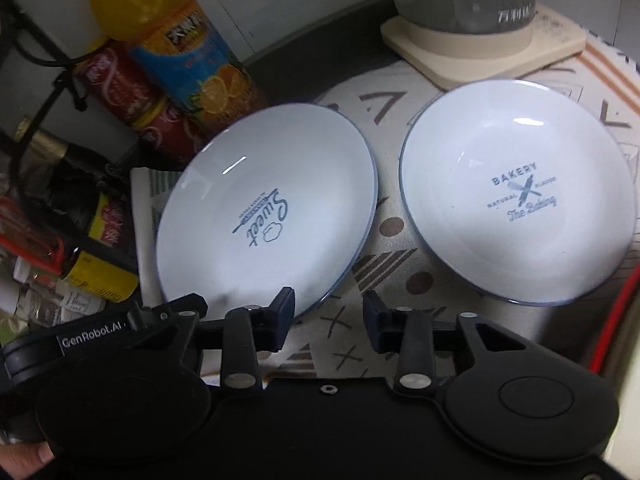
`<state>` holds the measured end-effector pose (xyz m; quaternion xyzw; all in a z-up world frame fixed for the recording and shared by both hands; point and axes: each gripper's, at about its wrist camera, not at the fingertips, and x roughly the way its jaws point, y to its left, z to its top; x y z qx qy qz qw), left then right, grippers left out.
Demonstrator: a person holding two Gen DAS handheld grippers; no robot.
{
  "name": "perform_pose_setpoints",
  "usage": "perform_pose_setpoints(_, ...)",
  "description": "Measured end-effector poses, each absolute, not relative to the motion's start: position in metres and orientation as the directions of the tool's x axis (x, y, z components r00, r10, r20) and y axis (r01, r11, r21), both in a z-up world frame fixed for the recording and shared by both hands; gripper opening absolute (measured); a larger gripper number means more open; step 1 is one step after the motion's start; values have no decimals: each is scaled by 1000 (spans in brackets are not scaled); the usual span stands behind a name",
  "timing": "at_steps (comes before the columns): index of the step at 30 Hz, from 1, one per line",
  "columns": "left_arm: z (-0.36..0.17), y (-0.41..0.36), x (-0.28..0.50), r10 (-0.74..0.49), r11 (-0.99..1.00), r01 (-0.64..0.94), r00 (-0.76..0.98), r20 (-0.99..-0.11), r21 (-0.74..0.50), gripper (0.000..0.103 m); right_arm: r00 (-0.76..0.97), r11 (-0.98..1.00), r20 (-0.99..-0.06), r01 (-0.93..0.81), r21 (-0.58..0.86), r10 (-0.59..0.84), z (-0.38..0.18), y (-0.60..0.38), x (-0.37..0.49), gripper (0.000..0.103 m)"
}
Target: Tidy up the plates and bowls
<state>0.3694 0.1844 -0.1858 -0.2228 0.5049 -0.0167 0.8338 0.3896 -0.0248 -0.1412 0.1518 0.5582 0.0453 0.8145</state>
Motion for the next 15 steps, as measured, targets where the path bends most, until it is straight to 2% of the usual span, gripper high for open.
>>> perform_pose_setpoints(8, -202, 184, 377, -270, 886, -210, 494, -827, -414, 22, 345, 944, -901, 100, 315, 264, -163, -23, 408, 26)
perform_pose_setpoints(15, -207, 183, 380, -270, 874, -220, 523, -808, -434, 17, 359, 933, -887, 100, 347, 291, -173, -23, 414, 25)
